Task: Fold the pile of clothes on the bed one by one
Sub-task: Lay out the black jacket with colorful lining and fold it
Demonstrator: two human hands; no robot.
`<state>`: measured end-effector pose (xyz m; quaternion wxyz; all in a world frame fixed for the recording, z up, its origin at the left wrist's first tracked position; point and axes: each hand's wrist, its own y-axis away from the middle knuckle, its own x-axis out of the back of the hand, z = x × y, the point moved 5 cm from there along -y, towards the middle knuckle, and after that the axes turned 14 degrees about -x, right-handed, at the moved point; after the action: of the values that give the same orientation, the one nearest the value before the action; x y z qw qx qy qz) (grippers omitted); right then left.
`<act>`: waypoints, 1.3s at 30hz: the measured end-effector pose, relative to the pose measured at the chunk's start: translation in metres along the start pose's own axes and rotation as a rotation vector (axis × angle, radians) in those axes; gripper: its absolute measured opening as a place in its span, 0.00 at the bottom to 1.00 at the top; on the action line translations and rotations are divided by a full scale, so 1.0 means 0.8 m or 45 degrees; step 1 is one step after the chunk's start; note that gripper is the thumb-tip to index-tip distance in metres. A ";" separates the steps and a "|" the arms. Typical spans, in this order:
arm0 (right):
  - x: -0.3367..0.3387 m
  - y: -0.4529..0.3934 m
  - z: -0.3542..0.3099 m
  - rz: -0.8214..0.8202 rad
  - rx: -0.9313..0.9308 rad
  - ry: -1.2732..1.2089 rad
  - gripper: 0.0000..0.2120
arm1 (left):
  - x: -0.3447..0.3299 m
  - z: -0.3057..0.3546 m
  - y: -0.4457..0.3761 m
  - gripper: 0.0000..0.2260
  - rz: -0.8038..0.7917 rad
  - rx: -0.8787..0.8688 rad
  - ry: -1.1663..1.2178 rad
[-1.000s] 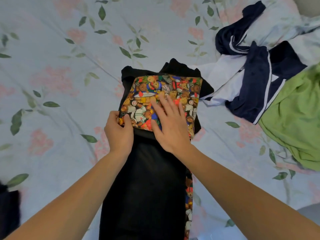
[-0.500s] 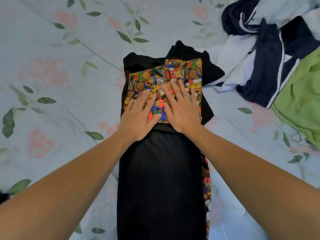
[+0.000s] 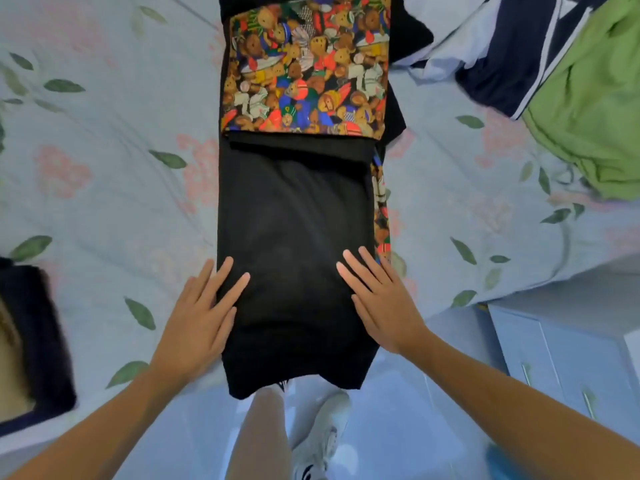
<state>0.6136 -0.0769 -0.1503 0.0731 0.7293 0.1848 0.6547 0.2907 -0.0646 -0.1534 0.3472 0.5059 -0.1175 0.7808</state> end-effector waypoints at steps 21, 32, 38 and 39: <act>-0.054 0.086 -0.003 0.213 0.244 0.001 0.48 | -0.044 0.060 0.069 0.44 0.120 -0.228 -0.192; 0.037 0.068 0.017 -0.171 -0.293 -1.090 0.16 | 0.019 0.059 0.056 0.15 0.343 0.311 0.756; 0.054 0.025 0.013 -0.089 -0.725 -1.101 0.21 | 0.042 0.042 -0.002 0.26 0.458 0.782 0.832; 0.052 0.018 0.013 -0.061 -0.782 -1.006 0.22 | 0.043 0.037 -0.013 0.28 0.458 0.824 0.773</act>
<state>0.6293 -0.0739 -0.1080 0.3638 0.8620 -0.0418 0.3506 0.3103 -0.0583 -0.1113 0.0501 0.3088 0.1526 0.9375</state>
